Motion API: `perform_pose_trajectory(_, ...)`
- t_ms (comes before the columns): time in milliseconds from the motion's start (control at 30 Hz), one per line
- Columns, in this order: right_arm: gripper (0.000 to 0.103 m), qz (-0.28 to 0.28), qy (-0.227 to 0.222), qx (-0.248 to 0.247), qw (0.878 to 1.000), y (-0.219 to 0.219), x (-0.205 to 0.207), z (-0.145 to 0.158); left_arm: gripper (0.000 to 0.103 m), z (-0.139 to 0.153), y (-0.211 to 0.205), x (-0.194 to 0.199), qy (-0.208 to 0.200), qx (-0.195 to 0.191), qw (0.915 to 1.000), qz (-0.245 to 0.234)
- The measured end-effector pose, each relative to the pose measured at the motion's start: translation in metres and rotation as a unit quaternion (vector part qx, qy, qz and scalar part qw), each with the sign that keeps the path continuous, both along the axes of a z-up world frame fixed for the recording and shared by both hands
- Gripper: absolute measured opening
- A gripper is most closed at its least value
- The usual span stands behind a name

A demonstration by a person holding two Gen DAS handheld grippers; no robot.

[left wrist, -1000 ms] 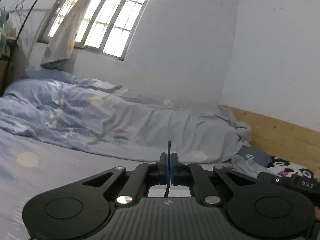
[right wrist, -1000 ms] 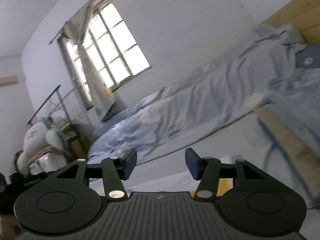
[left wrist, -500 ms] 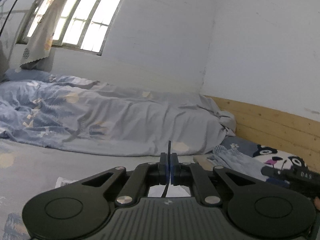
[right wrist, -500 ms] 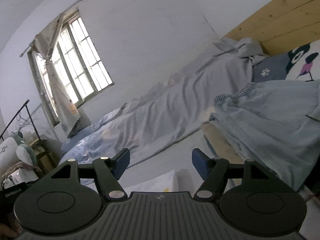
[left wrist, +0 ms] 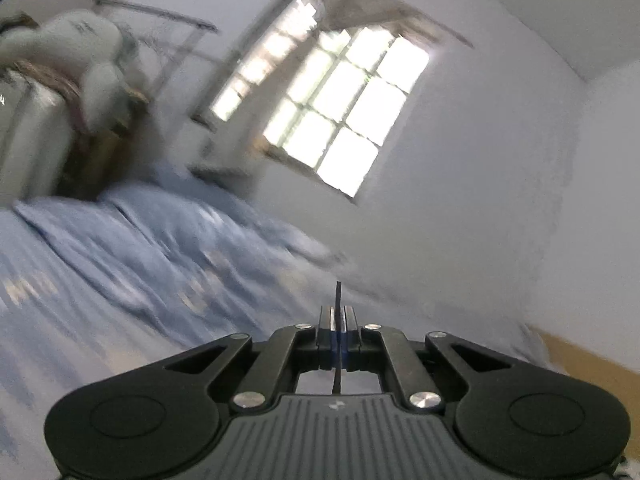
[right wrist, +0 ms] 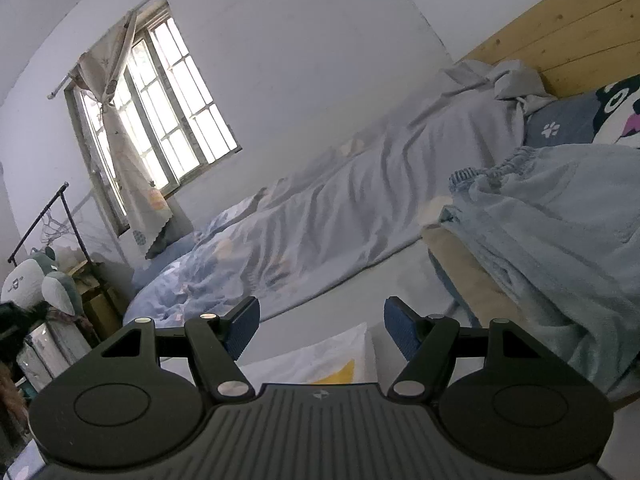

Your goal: Lace up shoes with both hands

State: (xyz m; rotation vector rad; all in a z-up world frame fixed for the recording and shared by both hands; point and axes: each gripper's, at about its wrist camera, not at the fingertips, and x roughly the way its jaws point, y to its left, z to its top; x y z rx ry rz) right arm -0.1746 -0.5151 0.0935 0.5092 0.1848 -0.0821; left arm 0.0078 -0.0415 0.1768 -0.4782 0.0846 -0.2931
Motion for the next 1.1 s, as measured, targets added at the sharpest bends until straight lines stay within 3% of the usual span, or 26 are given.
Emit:
perform_pose_trajectory(200,0.071,0.015,-0.001,0.058,0.998,-0.003,0.017,-0.010,0.000,0.053,0.043,0.010,-0.043,0.015,0.9972,0.059)
perform_pose_trajectory(367,0.071,0.020,0.005,0.069,0.997,-0.002,0.034,-0.017,0.000,0.083,0.017,0.015,-0.091,0.077,0.9904,0.070)
perform_pose_trajectory(467,0.071,0.019,0.001,0.085,0.996,-0.004,0.044,-0.019,0.000,0.084,-0.022,0.020,-0.106,0.133,0.9847,0.038)
perform_pose_trajectory(600,0.072,0.015,0.006,0.064,0.998,-0.005,0.055,-0.022,0.000,0.055,-0.086,0.017,-0.089,0.220,0.9696,-0.062)
perform_pose_trajectory(700,0.072,0.010,0.016,0.020,1.000,-0.001,0.060,-0.023,0.000,0.022,-0.133,0.009,-0.063,0.296,0.9417,-0.148)
perform_pose_trajectory(833,0.071,0.025,0.017,0.012,0.999,-0.002,0.064,-0.026,0.000,-0.022,-0.190,-0.009,-0.031,0.391,0.8856,-0.249)
perform_pose_trajectory(933,0.072,0.037,0.017,0.027,0.999,-0.004,0.067,-0.028,0.000,-0.048,-0.213,-0.013,-0.003,0.434,0.8500,-0.298)
perform_pose_trajectory(1100,0.072,0.040,0.022,0.039,0.998,-0.008,0.068,-0.028,0.000,-0.078,-0.238,-0.019,0.057,0.488,0.7992,-0.346)
